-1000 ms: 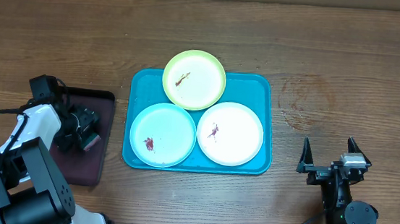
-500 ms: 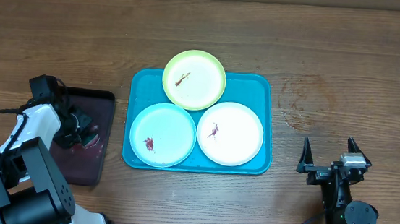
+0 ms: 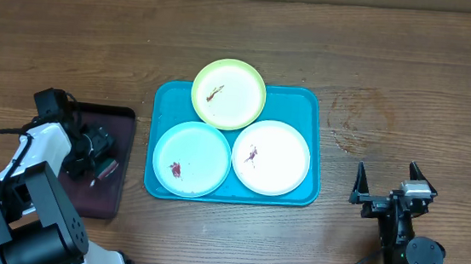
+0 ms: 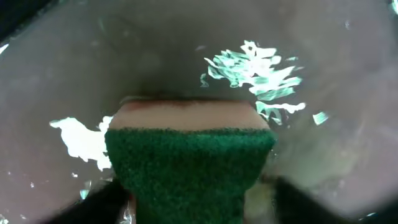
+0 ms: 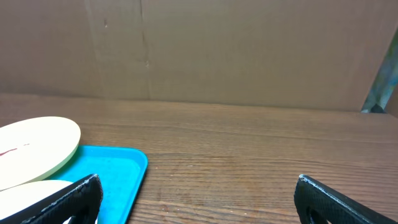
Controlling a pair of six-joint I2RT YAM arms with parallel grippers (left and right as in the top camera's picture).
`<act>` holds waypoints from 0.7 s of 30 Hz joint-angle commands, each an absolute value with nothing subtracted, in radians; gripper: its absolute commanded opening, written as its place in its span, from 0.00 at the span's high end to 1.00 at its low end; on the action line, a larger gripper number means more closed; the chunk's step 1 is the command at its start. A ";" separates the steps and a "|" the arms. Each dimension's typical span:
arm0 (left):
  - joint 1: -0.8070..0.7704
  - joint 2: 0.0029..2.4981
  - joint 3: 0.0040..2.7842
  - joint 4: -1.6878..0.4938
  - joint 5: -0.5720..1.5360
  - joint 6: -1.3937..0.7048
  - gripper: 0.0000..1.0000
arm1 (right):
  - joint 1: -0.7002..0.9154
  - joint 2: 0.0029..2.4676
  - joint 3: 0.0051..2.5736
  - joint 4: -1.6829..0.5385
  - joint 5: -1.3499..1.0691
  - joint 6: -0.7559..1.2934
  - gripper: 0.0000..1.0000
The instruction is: Clean dirty plates on tray and stack at the side
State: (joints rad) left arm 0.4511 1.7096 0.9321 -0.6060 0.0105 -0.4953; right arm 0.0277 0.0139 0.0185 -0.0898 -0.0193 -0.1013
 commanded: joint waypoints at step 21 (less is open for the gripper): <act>0.451 1.718 1.408 -1.072 0.065 -0.494 0.96 | 0.033 0.006 0.008 -0.084 -0.020 -0.102 0.00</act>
